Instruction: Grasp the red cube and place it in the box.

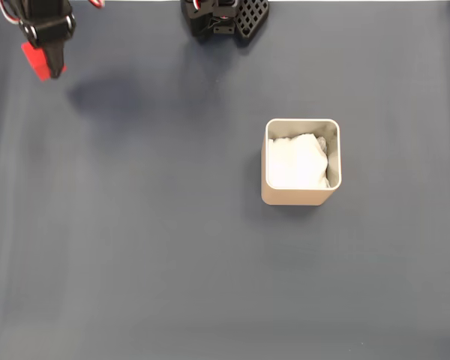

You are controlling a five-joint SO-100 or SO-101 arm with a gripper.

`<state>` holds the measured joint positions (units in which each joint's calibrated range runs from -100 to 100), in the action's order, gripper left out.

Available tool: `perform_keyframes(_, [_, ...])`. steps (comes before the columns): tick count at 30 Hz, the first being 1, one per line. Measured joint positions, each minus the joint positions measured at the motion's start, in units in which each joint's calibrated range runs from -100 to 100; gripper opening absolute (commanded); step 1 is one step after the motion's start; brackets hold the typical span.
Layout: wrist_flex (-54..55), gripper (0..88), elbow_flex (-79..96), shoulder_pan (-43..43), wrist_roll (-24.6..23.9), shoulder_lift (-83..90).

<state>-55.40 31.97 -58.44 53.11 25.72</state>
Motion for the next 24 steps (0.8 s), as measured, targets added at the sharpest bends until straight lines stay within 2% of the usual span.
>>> perform_keyframes(13, [-2.5, 0.3, -0.7, 16.8, -0.7, 8.3])
perform_keyframes(24, [-5.4, 0.3, -0.7, 30.5, 0.7, 14.9])
